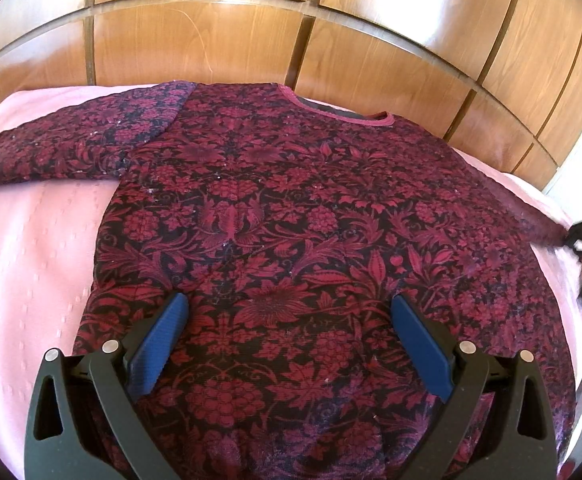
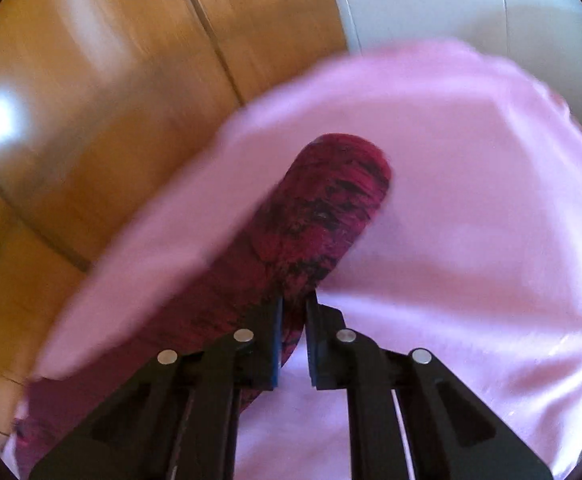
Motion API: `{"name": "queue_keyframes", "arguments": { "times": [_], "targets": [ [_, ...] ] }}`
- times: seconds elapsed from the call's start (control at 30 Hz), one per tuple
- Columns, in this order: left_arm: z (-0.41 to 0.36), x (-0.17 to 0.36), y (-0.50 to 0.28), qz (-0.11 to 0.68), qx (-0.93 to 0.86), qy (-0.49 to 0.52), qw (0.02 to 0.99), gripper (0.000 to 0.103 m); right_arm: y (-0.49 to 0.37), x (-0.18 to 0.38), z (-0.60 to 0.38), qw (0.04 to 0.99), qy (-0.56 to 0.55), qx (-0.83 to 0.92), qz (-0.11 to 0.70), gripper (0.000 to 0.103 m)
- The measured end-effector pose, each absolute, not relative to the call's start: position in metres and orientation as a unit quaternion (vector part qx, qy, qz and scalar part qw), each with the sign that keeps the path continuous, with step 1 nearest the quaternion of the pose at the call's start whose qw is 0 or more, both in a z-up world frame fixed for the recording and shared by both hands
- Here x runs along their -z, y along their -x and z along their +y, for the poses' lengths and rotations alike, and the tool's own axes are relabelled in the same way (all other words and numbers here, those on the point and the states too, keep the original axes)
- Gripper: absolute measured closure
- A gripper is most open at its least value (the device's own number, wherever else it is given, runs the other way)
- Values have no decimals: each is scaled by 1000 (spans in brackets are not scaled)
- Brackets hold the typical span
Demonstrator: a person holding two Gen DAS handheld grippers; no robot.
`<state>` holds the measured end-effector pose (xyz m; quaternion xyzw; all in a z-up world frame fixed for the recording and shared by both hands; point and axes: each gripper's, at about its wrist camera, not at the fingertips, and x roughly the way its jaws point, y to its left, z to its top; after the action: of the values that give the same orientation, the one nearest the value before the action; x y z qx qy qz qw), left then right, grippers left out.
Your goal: Fold small clothes
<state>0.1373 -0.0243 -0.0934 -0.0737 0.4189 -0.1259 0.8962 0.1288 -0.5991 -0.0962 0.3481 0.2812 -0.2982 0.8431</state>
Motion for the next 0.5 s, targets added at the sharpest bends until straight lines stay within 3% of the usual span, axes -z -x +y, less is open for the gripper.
{"name": "queue_keyframes", "arguments": {
  "times": [0.07,0.1,0.13,0.2,0.33,0.5],
  "targets": [
    [-22,93,-138,421,130,78,894,4,-121,106,-598,842,-364,294,268,92],
    [-21,92,-138,421,133,81,894,4,-121,102,-599,842,-368,293,264,81],
    [-18,90,-137,420,136,87,893,4,-115,100,-597,842,-375,288,261,60],
    [-12,86,-136,423,143,101,889,4,-109,88,-594,847,-372,283,253,43],
    [8,72,-121,417,143,120,890,6,-82,66,-557,878,-359,191,252,31],
    [46,63,-89,414,117,125,894,7,-54,73,-474,885,-357,-10,300,33]
  ]
}}
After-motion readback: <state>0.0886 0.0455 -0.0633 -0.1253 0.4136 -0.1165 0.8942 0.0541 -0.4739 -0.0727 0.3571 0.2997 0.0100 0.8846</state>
